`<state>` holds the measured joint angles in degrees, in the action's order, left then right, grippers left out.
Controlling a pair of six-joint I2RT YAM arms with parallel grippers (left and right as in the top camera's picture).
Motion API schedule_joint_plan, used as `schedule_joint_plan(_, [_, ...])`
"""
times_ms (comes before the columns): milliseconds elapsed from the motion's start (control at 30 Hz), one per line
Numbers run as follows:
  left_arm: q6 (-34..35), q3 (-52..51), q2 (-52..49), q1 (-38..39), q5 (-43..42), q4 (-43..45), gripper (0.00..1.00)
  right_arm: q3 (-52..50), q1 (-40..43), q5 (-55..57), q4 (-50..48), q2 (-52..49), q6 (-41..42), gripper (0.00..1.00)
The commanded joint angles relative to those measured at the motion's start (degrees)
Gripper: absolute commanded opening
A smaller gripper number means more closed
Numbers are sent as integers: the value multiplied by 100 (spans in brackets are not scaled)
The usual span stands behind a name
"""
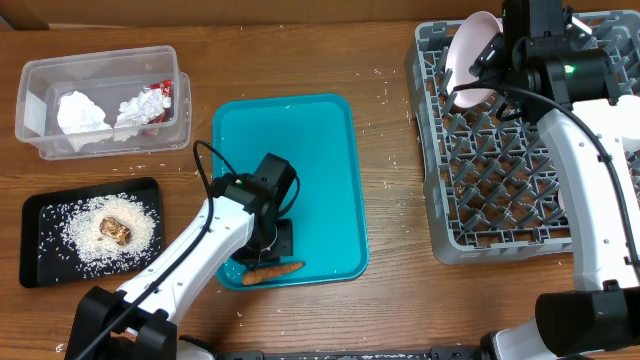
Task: Sort waste into correct bins and load items into the dishwasher
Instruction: 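Lower the left gripper and align it along the carrot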
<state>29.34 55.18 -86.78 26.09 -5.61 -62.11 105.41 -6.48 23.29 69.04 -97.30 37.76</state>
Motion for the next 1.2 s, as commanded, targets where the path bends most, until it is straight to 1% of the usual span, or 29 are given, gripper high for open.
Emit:
schedule_joint_plan(0, [420,15,28,20,-146,-278,4,33,-15,15,-17,-2,42,100])
schedule_joint_plan(167, [955,-306,28,22,-151,-490,4,33,-15,15,-17,-2,42,100])
schedule_joint_plan(267, [1182,-619,28,20,-149,-186,4,33,-15,17,-17,-2,42,100])
schedule_joint_plan(400, [1196,-767,28,20,-149,157,4,33,-15,15,-17,-2,42,100])
schedule_joint_plan(667, [1252,-791,22,20,-168,208,4,33,-15,15,-17,-2,42,100])
schedule_joint_plan(933, [1333,-922,22,20,-520,219,4,33,-15,15,-17,-2,42,100])
schedule_joint_plan(1067, [1335,-981,22,17,-153,315,4,33,-15,15,-17,-2,42,100])
schedule_joint_plan(1167, [1338,-981,22,20,-175,400,4,33,-15,15,-17,-2,42,100])
